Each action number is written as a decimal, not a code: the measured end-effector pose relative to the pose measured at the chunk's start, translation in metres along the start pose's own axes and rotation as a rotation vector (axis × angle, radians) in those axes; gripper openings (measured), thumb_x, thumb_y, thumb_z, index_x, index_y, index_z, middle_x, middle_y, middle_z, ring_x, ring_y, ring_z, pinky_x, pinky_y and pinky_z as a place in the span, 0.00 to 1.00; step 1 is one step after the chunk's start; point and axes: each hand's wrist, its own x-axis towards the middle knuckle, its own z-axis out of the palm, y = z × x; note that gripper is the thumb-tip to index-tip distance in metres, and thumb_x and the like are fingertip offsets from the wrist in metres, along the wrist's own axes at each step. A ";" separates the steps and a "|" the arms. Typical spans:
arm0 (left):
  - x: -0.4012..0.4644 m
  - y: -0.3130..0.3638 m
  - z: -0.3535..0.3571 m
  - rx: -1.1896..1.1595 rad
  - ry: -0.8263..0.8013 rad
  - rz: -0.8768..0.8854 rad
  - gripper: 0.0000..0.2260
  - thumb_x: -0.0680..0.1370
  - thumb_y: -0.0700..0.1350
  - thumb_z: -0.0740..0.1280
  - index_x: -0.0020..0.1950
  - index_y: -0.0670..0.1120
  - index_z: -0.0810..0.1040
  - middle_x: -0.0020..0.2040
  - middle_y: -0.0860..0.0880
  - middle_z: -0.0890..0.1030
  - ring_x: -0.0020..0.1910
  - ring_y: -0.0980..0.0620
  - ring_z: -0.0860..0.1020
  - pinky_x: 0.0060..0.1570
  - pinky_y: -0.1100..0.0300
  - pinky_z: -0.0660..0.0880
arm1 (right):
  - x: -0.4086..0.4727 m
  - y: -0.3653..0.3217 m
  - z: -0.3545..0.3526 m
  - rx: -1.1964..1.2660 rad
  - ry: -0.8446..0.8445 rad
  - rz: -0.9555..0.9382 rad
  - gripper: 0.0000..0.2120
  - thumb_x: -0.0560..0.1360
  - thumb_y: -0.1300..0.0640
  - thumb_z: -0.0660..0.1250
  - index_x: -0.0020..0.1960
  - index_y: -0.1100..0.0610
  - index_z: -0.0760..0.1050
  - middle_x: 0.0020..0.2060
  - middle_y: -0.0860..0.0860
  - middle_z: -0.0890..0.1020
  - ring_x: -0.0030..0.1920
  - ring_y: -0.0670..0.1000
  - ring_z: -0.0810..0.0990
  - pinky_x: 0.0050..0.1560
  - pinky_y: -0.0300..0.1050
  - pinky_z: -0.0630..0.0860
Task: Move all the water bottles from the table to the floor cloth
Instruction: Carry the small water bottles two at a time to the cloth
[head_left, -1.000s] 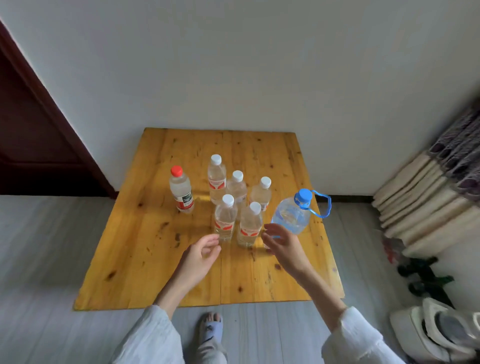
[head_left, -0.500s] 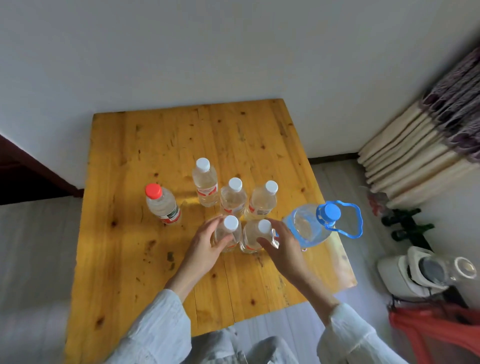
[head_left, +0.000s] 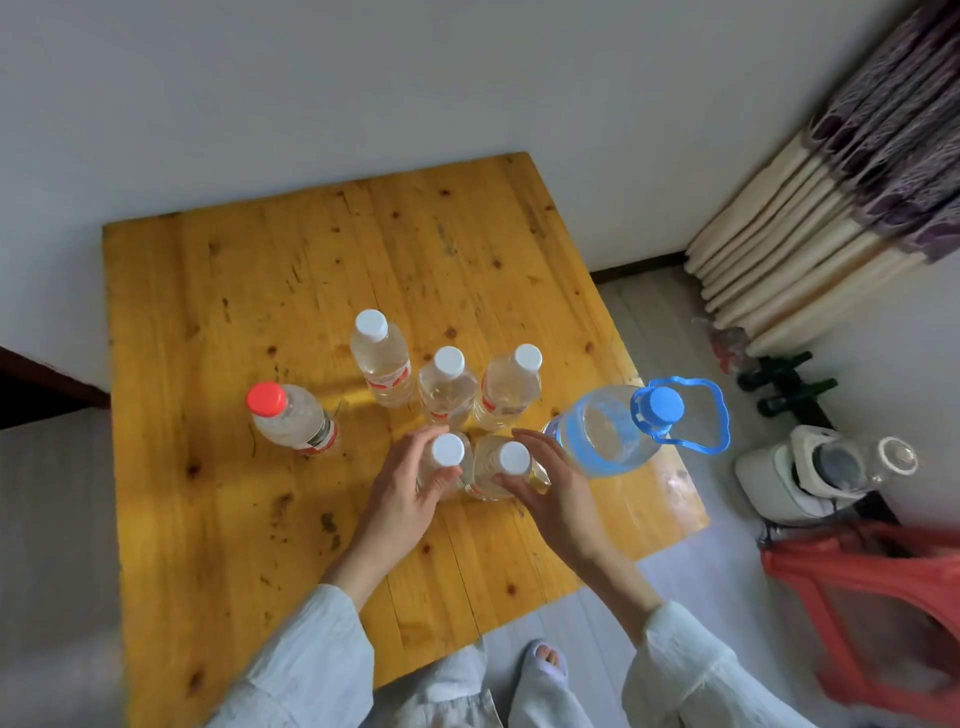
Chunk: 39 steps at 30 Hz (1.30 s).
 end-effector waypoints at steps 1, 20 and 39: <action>0.000 0.002 0.001 -0.010 0.017 -0.007 0.32 0.70 0.71 0.54 0.62 0.48 0.69 0.59 0.51 0.74 0.61 0.54 0.72 0.59 0.74 0.65 | -0.002 0.001 0.000 0.014 0.003 0.000 0.20 0.69 0.51 0.70 0.58 0.58 0.74 0.55 0.47 0.77 0.54 0.36 0.71 0.54 0.20 0.62; -0.076 0.097 0.094 -0.061 -0.233 0.193 0.28 0.63 0.75 0.59 0.50 0.55 0.75 0.46 0.51 0.81 0.49 0.53 0.78 0.50 0.55 0.75 | -0.198 0.036 -0.095 0.232 0.430 0.189 0.11 0.69 0.53 0.71 0.50 0.52 0.74 0.47 0.49 0.78 0.49 0.45 0.76 0.54 0.37 0.71; -0.401 0.259 0.403 -0.108 -1.090 0.562 0.05 0.75 0.43 0.65 0.49 0.44 0.77 0.42 0.50 0.80 0.43 0.55 0.76 0.37 0.78 0.69 | -0.674 0.054 -0.227 0.368 1.582 0.563 0.08 0.70 0.61 0.70 0.48 0.55 0.76 0.49 0.58 0.79 0.47 0.52 0.78 0.50 0.40 0.75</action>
